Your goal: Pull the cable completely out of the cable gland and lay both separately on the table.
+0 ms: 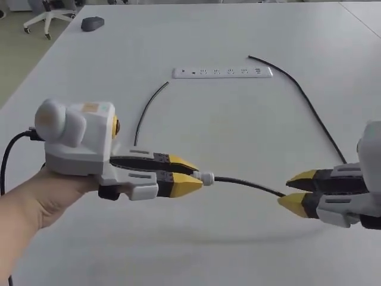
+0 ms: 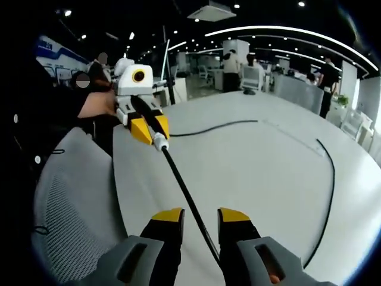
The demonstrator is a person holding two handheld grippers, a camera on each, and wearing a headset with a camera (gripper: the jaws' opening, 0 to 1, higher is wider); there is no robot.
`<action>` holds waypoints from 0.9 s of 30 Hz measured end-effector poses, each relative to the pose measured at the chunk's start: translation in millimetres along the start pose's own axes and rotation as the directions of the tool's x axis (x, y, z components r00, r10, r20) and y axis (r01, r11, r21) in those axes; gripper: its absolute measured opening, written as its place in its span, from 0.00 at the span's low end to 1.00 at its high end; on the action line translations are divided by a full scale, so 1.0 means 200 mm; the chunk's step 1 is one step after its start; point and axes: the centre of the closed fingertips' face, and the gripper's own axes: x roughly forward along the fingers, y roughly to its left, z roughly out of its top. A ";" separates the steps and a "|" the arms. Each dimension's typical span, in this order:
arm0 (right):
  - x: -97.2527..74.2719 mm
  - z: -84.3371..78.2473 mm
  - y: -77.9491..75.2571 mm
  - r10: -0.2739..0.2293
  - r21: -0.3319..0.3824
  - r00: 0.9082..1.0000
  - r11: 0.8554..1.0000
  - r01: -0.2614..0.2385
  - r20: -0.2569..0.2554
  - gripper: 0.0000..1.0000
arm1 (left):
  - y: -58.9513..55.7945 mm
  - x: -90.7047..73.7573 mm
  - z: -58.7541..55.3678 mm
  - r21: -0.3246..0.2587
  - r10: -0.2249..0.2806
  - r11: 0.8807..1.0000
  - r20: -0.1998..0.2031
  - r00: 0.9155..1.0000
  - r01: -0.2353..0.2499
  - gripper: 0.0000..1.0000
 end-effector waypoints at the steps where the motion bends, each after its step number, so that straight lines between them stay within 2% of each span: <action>1: 0.01 0.05 0.04 0.023 -0.045 1.000 0.999 -0.022 0.012 0.18 | 0.00 0.01 0.00 0.002 -0.001 1.000 -0.005 1.000 0.001 0.15; 3: 0.03 0.13 0.10 0.045 -0.100 0.998 0.994 -0.041 0.046 0.16 | -0.01 0.02 -0.01 0.007 -0.006 1.000 -0.015 1.000 0.006 0.15; 5: 0.06 0.15 0.13 0.067 -0.091 0.997 0.994 -0.064 0.039 0.14 | -0.01 0.02 -0.01 0.010 -0.010 1.000 -0.021 1.000 0.011 0.15; 9: 0.12 0.20 0.18 0.099 -0.148 0.994 0.985 -0.092 0.040 0.13 | -0.03 0.03 -0.01 0.021 -0.019 1.000 -0.030 0.999 0.020 0.15; 13: 0.17 0.18 0.22 0.115 -0.201 0.993 0.973 -0.113 -0.002 0.13 | -0.04 0.03 -0.01 0.029 -0.021 0.999 -0.038 0.999 0.022 0.15; 16: 0.19 0.16 0.22 0.106 -0.242 0.994 0.964 -0.110 -0.029 0.10 | -0.05 0.03 -0.01 0.037 -0.020 0.999 -0.047 0.999 0.021 0.15; 18: 0.19 0.16 0.22 0.105 -0.260 0.994 0.959 -0.110 -0.036 0.03 | -0.05 0.03 -0.01 0.037 -0.022 0.999 -0.049 0.999 0.024 0.15; 20: 0.19 0.15 0.21 0.093 -0.276 0.995 0.956 -0.100 -0.040 0.01 | -0.06 0.03 -0.02 0.038 -0.022 0.999 -0.050 0.999 0.024 0.15; 27: 0.19 0.14 0.21 0.087 -0.311 0.995 0.945 -0.100 -0.054 0.00 | -0.06 0.04 -0.02 0.039 -0.024 0.999 -0.057 0.998 0.026 0.15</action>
